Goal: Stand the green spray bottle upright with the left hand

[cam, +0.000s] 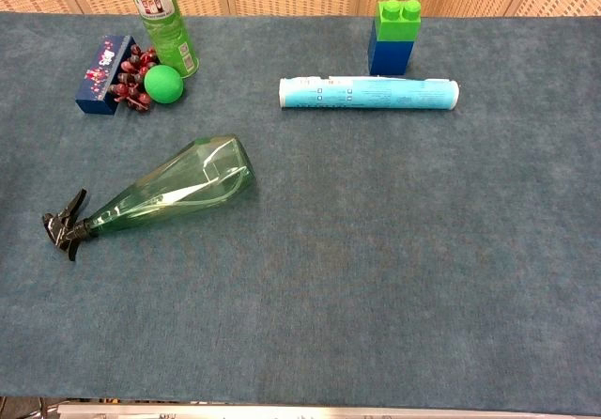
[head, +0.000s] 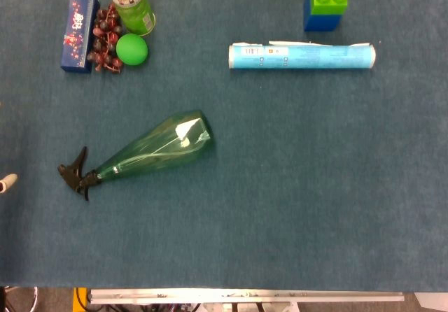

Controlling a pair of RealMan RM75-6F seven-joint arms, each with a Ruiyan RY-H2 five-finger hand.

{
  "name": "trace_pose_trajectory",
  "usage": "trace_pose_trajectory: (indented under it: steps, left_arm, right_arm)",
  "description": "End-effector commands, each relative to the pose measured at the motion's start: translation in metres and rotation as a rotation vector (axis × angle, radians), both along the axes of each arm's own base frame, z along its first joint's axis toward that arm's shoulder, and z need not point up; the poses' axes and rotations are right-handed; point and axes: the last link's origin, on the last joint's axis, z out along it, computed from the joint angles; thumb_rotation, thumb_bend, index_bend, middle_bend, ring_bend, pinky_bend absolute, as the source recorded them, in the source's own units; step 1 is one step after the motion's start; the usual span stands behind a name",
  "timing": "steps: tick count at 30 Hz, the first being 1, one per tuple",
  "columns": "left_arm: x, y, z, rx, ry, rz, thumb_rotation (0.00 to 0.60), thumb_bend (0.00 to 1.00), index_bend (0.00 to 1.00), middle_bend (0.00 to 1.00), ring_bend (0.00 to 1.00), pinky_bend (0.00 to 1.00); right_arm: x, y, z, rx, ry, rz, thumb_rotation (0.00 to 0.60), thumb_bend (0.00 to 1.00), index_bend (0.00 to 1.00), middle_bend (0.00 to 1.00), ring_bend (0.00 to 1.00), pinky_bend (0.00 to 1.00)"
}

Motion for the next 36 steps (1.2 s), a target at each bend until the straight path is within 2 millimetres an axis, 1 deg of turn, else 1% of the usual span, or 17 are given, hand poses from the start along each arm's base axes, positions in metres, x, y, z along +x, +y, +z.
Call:
trace_pose_trajectory:
  steps: [1, 9, 15, 24, 31, 36]
  left_arm:
    - [-0.001, 0.001, -0.001, -0.001, 0.001, 0.003, 0.600, 0.03, 0.10, 0.00, 0.00, 0.10]
    - [0.003, 0.003, -0.010, -0.030, -0.021, -0.015, 0.600, 0.03, 0.10, 0.00, 0.00, 0.10]
    - [0.011, 0.010, -0.027, -0.077, -0.031, -0.064, 0.600, 0.03, 0.10, 0.00, 0.00, 0.10]
    - [0.032, 0.023, -0.052, -0.175, -0.024, -0.116, 0.600, 0.03, 0.08, 0.00, 0.00, 0.10]
    - [0.053, 0.031, -0.074, -0.232, -0.011, -0.164, 0.600, 0.03, 0.03, 0.00, 0.00, 0.10]
    - [0.063, 0.036, -0.089, -0.269, -0.013, -0.178, 0.600, 0.03, 0.00, 0.00, 0.00, 0.10]
  right_arm:
    - [0.000, -0.002, 0.000, 0.006, 0.003, -0.003, 0.600, 0.10, 0.48, 0.34, 0.26, 0.36]
    - [-0.001, -0.003, 0.004, -0.006, -0.018, -0.004, 0.600, 0.10, 0.48, 0.34, 0.26, 0.36]
    - [0.001, 0.003, 0.006, -0.018, -0.019, 0.011, 0.600, 0.10, 0.48, 0.34, 0.26, 0.36]
    - [0.004, 0.009, 0.009, -0.038, -0.021, 0.035, 0.600, 0.10, 0.48, 0.34, 0.26, 0.36]
    - [0.003, 0.013, 0.015, -0.061, -0.035, 0.040, 0.600, 0.10, 0.48, 0.34, 0.26, 0.36]
    - [0.002, 0.018, 0.019, -0.078, -0.045, 0.044, 0.600, 0.10, 0.48, 0.34, 0.26, 0.36]
